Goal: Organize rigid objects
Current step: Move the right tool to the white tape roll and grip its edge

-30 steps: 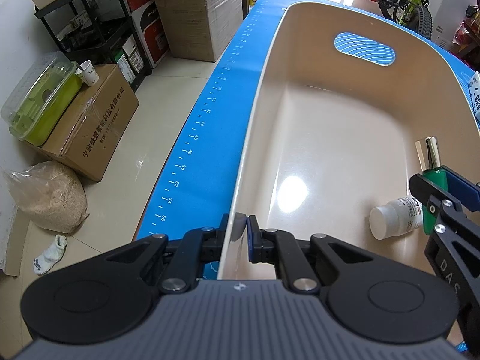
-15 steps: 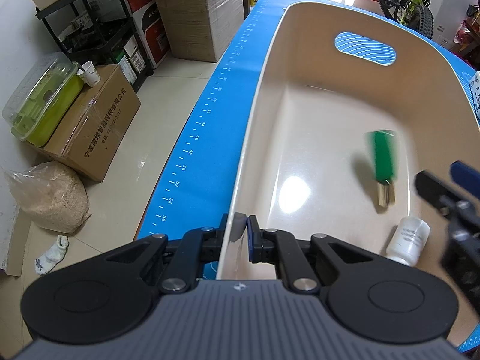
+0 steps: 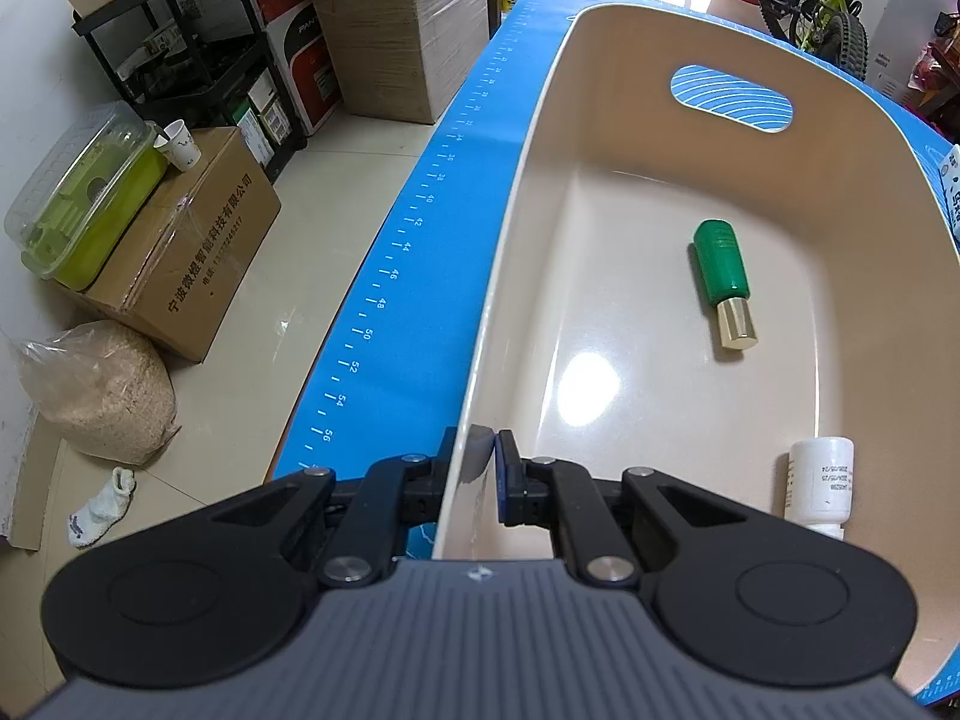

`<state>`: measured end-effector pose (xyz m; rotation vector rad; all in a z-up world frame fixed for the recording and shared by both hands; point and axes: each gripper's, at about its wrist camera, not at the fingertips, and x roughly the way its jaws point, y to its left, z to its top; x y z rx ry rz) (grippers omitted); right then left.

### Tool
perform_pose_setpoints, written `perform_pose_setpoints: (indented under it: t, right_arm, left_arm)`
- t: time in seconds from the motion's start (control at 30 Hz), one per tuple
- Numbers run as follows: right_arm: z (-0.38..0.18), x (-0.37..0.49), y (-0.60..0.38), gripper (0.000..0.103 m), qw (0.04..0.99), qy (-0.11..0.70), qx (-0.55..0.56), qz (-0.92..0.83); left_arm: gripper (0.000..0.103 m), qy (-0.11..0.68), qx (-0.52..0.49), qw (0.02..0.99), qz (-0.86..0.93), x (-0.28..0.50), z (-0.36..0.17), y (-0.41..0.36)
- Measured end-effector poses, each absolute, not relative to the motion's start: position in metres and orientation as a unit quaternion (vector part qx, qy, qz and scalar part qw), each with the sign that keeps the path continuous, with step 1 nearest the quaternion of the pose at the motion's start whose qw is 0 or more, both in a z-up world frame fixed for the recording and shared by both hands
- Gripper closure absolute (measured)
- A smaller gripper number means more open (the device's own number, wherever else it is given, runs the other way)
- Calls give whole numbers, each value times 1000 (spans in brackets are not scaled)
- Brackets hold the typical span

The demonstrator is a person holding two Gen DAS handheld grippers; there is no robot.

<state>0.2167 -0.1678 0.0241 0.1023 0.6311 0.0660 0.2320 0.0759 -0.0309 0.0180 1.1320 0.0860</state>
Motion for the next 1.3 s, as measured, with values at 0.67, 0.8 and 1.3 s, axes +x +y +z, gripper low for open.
perform_pose_setpoints:
  t: [0.67,0.8,1.3]
  right_arm:
    - [-63,236,-243,51,898,424,109,-52]
    - [-67,237,-239,52,896,429,106,-47]
    - [-84,244,-236,81,891,440,100,-43]
  left_arm:
    - [90,536,7,843,42,232,-31,78]
    - [90,536,5,843,42,232,-31,77]
    - [90,536,7,843,42,232,-31,77]
